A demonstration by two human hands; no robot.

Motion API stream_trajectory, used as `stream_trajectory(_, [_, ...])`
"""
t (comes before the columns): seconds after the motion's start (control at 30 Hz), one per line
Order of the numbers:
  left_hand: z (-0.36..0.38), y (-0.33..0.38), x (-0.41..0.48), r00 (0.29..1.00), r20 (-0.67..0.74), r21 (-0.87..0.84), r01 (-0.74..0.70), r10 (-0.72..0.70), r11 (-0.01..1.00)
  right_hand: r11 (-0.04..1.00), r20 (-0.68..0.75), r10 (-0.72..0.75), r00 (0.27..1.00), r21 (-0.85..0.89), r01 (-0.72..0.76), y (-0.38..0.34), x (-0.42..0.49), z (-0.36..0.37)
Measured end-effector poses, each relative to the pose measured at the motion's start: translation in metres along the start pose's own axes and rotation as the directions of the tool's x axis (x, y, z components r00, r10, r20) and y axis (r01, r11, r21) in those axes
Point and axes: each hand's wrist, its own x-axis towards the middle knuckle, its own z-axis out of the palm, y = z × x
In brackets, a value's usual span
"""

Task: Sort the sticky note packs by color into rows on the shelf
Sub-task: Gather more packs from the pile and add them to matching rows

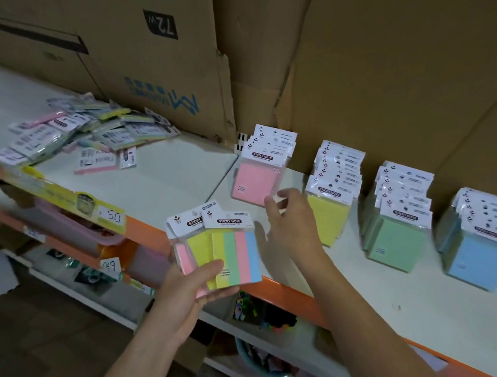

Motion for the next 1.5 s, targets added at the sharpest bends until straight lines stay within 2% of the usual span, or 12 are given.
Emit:
stream_trajectory(0.07, [0.007,-0.006,-0.001,0.999,0.032,-0.003,0.010,-0.010,1.000,0.997,0.128,-0.011,0.992,0.079,0.000,0.011,-0.031,-0.020])
stream_trajectory(0.13, [0.016,-0.013,-0.001,0.997,0.069,-0.002,0.019,-0.019,1.000,0.991,0.269,0.030,0.963,0.115,-0.063,0.023,-0.057,-0.039])
stream_trajectory(0.23, [0.036,-0.024,-0.005,0.991,0.132,0.042,0.021,-0.027,0.999,0.985,0.356,0.072,0.932,0.124,-0.123,0.042,-0.083,-0.061])
stream_trajectory(0.33, [0.059,-0.036,-0.010,0.980,0.193,0.068,0.040,-0.052,0.997,0.973,0.324,0.078,0.943,0.183,-0.143,0.062,-0.095,-0.083])
stream_trajectory(0.57, [0.110,-0.060,-0.027,0.935,0.306,-0.008,0.194,-0.182,0.981,0.895,0.150,0.182,0.972,0.384,-0.227,0.124,-0.121,-0.160])
stream_trajectory(0.67, [0.147,-0.080,-0.039,0.898,0.380,0.042,0.223,-0.223,0.974,0.865,0.134,0.207,0.969,0.437,-0.245,0.149,-0.143,-0.188])
stream_trajectory(0.87, [0.230,-0.133,-0.068,0.861,0.414,0.179,0.240,-0.294,0.954,0.814,0.103,0.224,0.969,0.528,-0.244,0.185,-0.188,-0.246])
stream_trajectory(1.0, [0.273,-0.165,-0.086,0.864,0.402,0.161,0.260,-0.304,0.952,0.867,-0.030,0.266,0.964,0.444,-0.225,0.219,-0.212,-0.290])
stream_trajectory(1.07, [0.288,-0.178,-0.094,0.869,0.374,0.166,0.280,-0.323,0.946,0.887,-0.177,0.325,0.929,0.397,-0.235,0.243,-0.218,-0.314])
stream_trajectory(1.17, [0.305,-0.193,-0.105,0.873,0.350,0.179,0.295,-0.341,0.939,0.935,-0.382,0.346,0.857,0.221,-0.279,0.275,-0.217,-0.349])
stream_trajectory(1.37, [0.324,-0.212,-0.124,0.895,0.315,0.187,0.269,-0.317,0.945,0.901,-0.422,0.389,0.819,-0.012,-0.434,0.312,-0.200,-0.369])
stream_trajectory(1.5, [0.328,-0.219,-0.132,0.916,0.268,0.180,0.258,-0.300,0.949,0.888,-0.372,0.382,0.846,-0.105,-0.447,0.311,-0.192,-0.359])
